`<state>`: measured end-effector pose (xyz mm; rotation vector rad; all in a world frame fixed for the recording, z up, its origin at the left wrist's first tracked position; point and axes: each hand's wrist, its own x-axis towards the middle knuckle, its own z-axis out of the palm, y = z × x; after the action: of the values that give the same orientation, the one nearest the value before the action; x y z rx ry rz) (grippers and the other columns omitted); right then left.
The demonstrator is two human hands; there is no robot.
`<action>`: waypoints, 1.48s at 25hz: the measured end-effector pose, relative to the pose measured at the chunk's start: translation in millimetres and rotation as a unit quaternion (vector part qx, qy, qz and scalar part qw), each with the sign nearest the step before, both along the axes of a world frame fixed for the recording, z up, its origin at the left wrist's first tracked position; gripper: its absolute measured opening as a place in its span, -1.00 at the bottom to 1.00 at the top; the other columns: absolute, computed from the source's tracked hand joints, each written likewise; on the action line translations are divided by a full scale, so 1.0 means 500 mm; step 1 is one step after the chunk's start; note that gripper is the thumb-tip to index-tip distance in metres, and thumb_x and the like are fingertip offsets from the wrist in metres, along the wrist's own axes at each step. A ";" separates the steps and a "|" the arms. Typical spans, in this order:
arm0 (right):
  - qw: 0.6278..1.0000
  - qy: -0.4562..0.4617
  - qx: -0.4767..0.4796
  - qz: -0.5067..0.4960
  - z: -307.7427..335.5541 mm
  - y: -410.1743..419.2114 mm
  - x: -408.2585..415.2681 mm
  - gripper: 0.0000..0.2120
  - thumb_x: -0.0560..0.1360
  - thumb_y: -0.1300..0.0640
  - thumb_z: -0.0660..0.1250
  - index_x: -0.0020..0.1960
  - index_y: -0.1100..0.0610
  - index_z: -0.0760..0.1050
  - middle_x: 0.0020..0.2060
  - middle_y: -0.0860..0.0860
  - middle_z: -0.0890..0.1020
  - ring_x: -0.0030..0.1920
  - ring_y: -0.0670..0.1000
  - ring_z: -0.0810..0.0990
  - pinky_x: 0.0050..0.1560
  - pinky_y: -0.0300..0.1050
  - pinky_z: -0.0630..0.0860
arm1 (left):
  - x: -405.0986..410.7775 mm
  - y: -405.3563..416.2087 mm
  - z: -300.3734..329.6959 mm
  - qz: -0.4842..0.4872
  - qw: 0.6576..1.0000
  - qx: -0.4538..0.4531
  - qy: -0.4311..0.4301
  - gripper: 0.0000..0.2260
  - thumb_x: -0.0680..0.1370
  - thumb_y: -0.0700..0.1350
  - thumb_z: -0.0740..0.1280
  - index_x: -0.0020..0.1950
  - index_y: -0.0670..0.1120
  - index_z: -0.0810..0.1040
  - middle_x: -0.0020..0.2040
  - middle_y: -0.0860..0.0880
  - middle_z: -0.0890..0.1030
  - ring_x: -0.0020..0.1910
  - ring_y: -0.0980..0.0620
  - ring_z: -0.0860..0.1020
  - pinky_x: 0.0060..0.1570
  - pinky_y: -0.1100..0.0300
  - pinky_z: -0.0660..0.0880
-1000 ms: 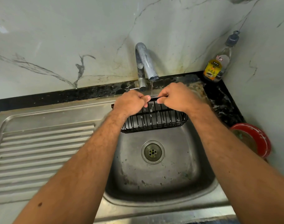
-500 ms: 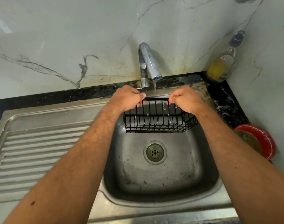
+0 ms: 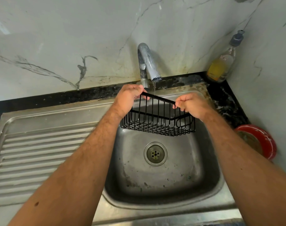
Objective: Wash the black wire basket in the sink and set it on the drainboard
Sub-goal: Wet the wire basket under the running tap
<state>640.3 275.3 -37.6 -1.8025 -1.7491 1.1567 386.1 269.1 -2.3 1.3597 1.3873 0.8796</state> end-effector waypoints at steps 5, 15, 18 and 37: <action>0.992 0.101 0.001 0.076 0.014 -0.010 -0.061 -0.71 0.64 0.03 0.25 -0.17 -0.08 0.66 -0.25 -0.15 0.67 -0.19 -0.10 0.59 0.01 -0.04 0.49 | 0.030 0.013 0.014 -0.029 0.996 -0.047 0.064 -0.66 0.63 0.13 0.27 -0.19 0.02 0.73 -0.05 0.08 0.74 0.11 0.11 0.64 0.45 -0.14 0.32; 0.963 0.270 -0.003 -0.009 -0.015 -0.025 -0.071 -0.70 0.62 0.32 0.15 -0.23 0.14 0.52 -0.44 -0.16 0.56 -0.42 -0.24 0.42 -0.26 -0.31 0.30 | 0.022 -0.007 0.003 -0.042 0.999 -0.010 0.027 -0.79 0.69 -0.22 0.25 0.02 -0.02 0.66 -0.05 0.05 0.73 -0.18 0.26 0.62 -0.08 0.37 0.52; 0.958 0.287 0.012 -0.005 -0.017 -0.022 -0.077 -0.77 0.52 0.12 0.21 -0.23 0.06 0.58 -0.35 -0.11 0.58 -0.33 -0.16 0.44 -0.24 -0.23 0.33 | 0.027 0.004 0.006 -0.029 0.998 -0.005 0.056 -0.75 0.67 -0.27 0.26 0.01 0.02 0.67 -0.12 0.09 0.72 -0.34 0.30 0.53 -0.25 0.37 0.43; 0.891 0.379 -0.088 -0.234 -0.003 -0.017 -0.103 -0.56 0.65 -0.03 0.23 -0.37 0.01 0.23 -0.52 -0.07 0.27 -0.41 -0.04 0.23 -0.26 -0.08 0.24 | -0.024 -0.024 -0.062 0.078 0.993 -0.065 -0.055 -0.65 0.74 0.01 0.13 -0.03 -0.06 0.65 -0.24 0.04 0.69 -0.22 0.10 0.65 0.04 0.12 0.50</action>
<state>588.6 266.6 -39.1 -1.4313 -0.7350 1.5375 373.9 257.2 -33.1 1.1005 1.4539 0.9362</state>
